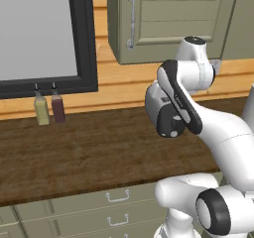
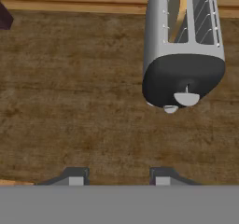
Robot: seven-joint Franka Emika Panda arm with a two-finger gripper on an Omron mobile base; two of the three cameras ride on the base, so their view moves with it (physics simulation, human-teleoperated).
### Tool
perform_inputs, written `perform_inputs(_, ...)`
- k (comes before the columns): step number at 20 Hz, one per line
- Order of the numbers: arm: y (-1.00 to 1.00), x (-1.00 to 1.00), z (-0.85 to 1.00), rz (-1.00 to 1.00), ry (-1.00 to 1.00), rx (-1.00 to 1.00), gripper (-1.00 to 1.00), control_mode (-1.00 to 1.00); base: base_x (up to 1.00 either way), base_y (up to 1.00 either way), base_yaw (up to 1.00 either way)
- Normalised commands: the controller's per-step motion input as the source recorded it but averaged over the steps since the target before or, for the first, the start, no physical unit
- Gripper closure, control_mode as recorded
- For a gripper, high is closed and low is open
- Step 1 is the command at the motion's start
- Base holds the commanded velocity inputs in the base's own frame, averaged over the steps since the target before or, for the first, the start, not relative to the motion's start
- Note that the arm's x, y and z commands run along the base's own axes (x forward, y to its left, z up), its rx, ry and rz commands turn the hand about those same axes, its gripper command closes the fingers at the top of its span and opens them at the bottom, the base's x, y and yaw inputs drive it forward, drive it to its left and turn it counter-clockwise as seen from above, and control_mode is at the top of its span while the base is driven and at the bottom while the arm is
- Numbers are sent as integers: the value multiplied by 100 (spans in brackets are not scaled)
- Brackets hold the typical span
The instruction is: Start the toaster. Once the lever pops up, take the bread to the plate on the dining counter.
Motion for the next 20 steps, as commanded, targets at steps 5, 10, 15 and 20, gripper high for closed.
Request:
perform_inputs(5, -15, -8, -7, 0, 0, 0, -100, -100, 0, 0, 0)
perform_inputs(10, -50, 0, -28, -3, 0, 0, -100, -100, 0, 0, 0)
perform_inputs(15, -40, 3, -37, -8, 0, 0, -100, -100, 0, 0, 0)
perform_inputs(20, -42, 6, -51, -7, -3, 0, -100, -100, 0, 0, 0)
